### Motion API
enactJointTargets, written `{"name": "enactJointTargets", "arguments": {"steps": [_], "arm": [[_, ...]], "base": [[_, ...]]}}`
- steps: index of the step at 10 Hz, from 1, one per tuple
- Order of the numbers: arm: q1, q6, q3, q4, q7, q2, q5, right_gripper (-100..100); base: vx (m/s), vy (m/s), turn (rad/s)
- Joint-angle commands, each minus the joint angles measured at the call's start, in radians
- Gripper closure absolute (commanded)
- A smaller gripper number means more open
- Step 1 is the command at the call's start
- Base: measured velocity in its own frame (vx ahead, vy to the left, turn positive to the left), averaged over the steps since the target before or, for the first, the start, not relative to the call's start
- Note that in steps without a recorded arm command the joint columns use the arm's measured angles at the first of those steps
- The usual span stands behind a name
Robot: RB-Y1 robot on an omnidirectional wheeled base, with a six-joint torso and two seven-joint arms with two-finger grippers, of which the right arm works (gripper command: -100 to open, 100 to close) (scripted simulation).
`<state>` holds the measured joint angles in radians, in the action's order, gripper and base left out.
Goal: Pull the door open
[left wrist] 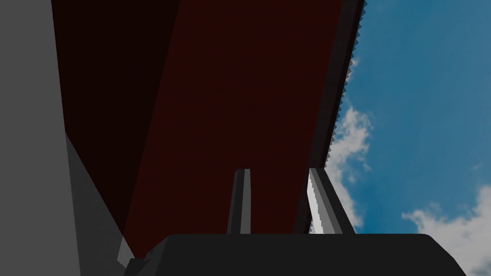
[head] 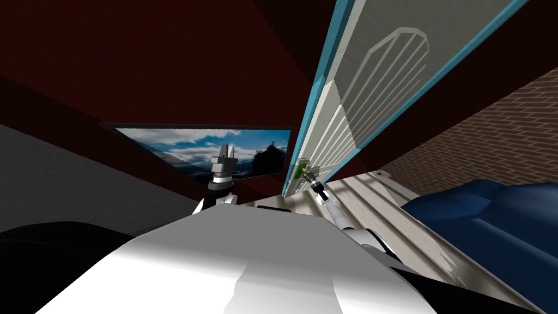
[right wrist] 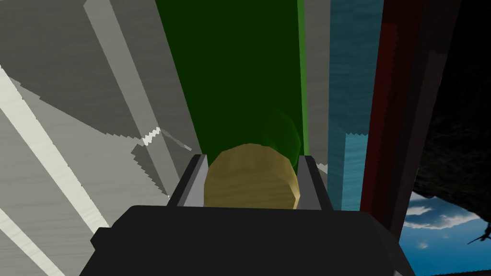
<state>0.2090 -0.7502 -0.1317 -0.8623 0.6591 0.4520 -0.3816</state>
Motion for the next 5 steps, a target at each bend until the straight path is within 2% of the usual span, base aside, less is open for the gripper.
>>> {"name": "enactJointTargets", "arguments": {"steps": [1,5], "arm": [[0.000,0.008,0.005,-0.011,-0.033,0.004,0.018,100],[0.005,0.019,0.008,-0.009,-0.116,-0.005,0.070,100]], "base": [[-0.057,-0.081,0.104],[-0.059,-0.074,0.120]]}}
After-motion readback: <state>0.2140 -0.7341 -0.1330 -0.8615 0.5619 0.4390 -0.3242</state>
